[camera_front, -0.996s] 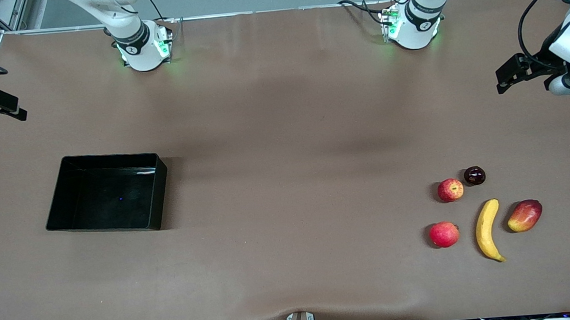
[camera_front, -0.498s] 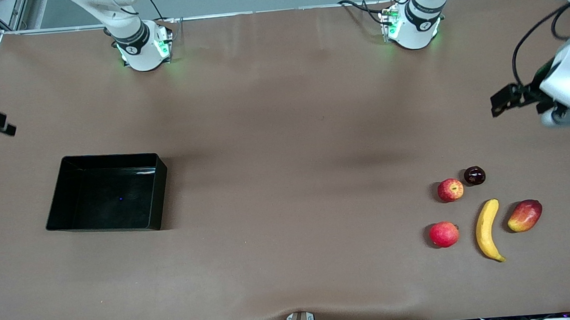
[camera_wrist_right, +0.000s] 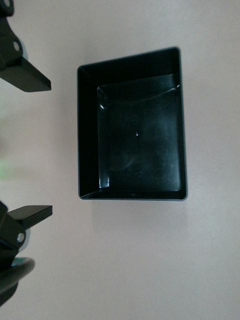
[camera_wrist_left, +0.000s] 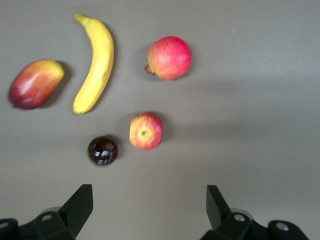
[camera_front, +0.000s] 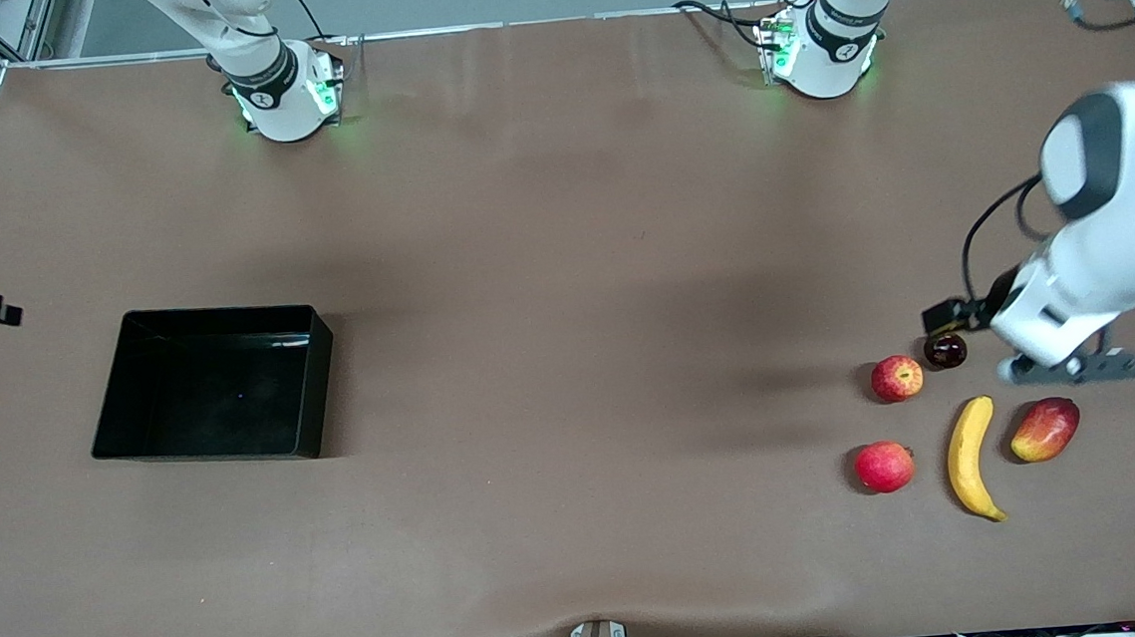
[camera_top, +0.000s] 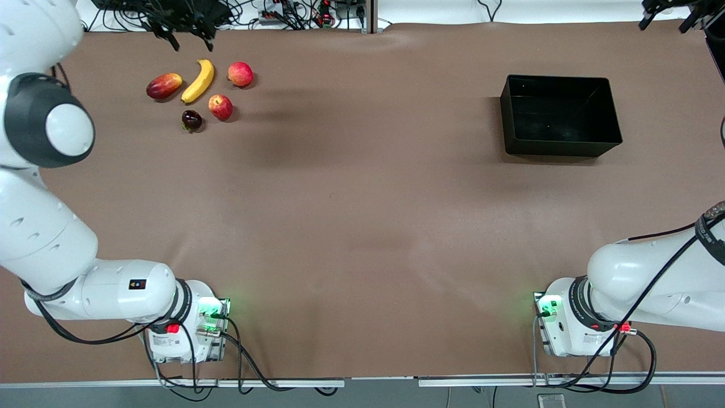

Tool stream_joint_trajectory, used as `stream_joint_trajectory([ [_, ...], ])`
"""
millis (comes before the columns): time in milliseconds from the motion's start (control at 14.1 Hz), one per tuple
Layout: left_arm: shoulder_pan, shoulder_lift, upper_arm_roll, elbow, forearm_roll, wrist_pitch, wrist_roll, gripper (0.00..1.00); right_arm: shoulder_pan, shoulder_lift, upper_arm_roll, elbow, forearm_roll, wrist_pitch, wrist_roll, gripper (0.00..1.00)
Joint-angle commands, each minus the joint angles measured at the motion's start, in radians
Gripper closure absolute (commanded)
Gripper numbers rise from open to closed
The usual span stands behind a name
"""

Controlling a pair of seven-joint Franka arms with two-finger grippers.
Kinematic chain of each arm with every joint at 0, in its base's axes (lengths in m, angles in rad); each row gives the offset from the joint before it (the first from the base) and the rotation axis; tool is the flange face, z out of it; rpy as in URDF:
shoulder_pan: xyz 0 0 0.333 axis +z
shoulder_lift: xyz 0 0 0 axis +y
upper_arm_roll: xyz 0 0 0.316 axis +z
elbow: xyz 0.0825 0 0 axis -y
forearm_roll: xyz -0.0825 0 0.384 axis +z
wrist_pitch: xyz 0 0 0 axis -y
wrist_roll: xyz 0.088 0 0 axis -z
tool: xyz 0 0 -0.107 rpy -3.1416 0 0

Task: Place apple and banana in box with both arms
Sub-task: 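Grasp the apple with the left gripper while the right gripper reaches the tray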

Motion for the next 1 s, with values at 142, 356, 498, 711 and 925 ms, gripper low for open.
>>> stream_joint_trajectory([
  [142, 0.004, 0.131, -0.002, -0.058, 0.019, 0.180, 0.082, 0.00, -0.106, 0.199, 0.016, 0.002, -0.015, 0.178, -0.157, 0.00],
  [356, 0.017, 0.182, -0.002, -0.061, 0.019, 0.214, 0.158, 0.00, -0.119, 0.263, 0.015, -0.043, -0.023, 0.294, -0.192, 0.00],
  [498, 0.018, 0.223, 0.001, -0.069, 0.019, 0.254, 0.158, 0.00, -0.117, 0.266, 0.015, -0.133, -0.060, 0.374, -0.192, 0.00],
  [711, 0.032, 0.260, 0.001, -0.073, 0.068, 0.279, 0.165, 0.00, -0.131, 0.265, 0.015, -0.286, -0.063, 0.480, -0.212, 0.00],
  [925, 0.037, 0.277, 0.001, -0.075, 0.089, 0.280, 0.162, 0.00, -0.152, 0.266, 0.015, -0.369, -0.064, 0.554, -0.264, 0.11],
])
